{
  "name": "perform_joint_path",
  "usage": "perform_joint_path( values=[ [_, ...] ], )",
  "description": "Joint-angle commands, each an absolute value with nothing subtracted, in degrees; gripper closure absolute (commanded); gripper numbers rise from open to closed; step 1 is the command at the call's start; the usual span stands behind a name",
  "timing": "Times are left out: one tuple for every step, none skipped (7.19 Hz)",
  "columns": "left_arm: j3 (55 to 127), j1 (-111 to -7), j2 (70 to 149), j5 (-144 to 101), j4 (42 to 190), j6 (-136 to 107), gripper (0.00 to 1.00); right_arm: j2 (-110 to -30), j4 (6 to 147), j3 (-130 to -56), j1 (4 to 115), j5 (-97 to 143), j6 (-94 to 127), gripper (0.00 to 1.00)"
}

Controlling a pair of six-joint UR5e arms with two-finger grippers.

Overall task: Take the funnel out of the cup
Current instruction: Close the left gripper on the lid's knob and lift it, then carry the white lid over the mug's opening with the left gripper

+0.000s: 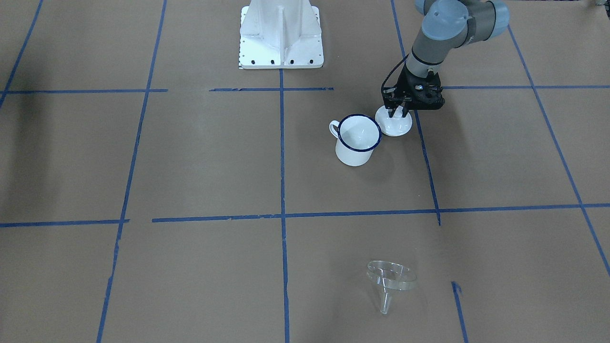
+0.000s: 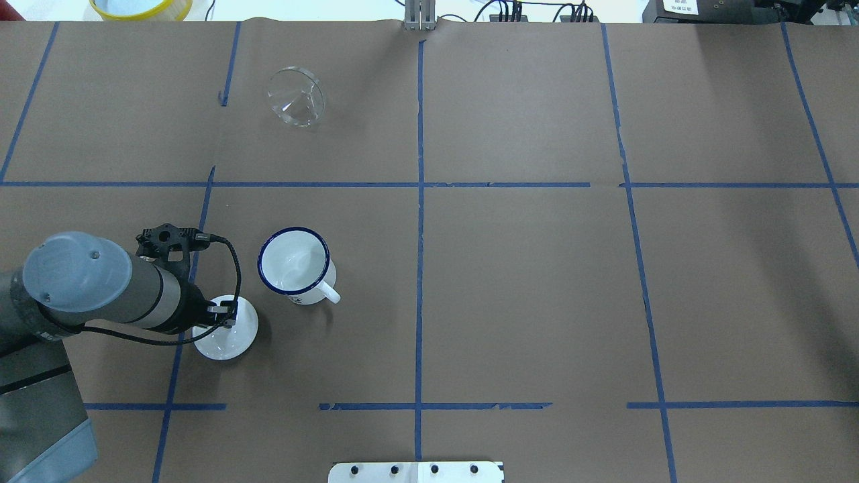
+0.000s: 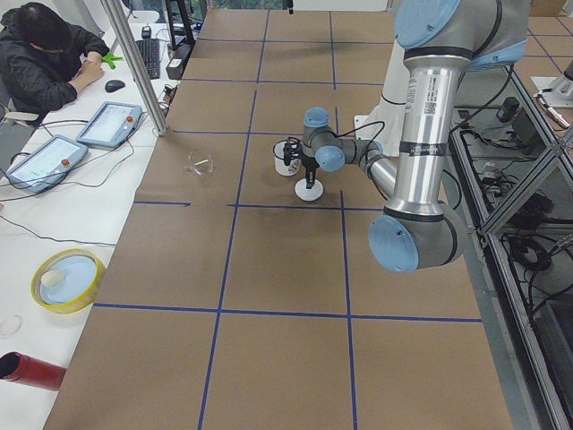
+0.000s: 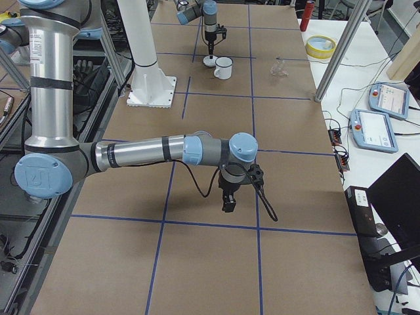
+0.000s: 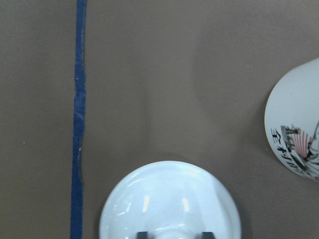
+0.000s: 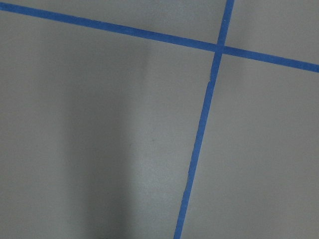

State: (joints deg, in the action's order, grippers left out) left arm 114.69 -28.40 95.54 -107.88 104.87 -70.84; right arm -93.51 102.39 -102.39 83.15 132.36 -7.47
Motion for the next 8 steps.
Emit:
perform_joint_path(
  values=[
    [119.14, -29.00, 95.36, -108.02, 100.15, -70.58, 1.00, -93.52, 102.39, -102.39, 83.14, 132.36, -7.47, 0.00],
    [123.62, -29.35, 95.27, -108.10, 94.28, -70.58, 1.00, -93.52, 102.39, -102.39, 83.14, 132.36, -7.47, 0.00],
    [127.93, -29.53, 95.88, -108.45, 89.09, -70.84, 1.00, -93.52, 102.39, -102.39, 83.14, 132.36, -7.47, 0.00],
    [129.01, -31.79, 98.67, -109.41, 85.73, -71.36, 1.00, -93.52, 102.39, -102.39, 83.14, 132.36, -7.47, 0.00],
    [127.98, -34.34, 104.36, -110.55, 82.65, -71.63, 1.00, -93.52, 102.39, -102.39, 83.14, 132.36, -7.47, 0.00],
    [125.79, -34.54, 109.55, -110.91, 80.18, -71.63, 1.00, -93.52, 102.39, -102.39, 83.14, 132.36, -7.38, 0.00],
    [122.64, -35.15, 112.47, -111.00, 79.98, -71.72, 1.00, -93.52, 102.39, -102.39, 83.14, 132.36, -7.47, 0.00],
    [118.34, -36.98, 116.07, -111.09, 80.07, -71.63, 1.00, -93.52, 102.39, -102.39, 83.14, 132.36, -7.47, 0.00]
  ],
)
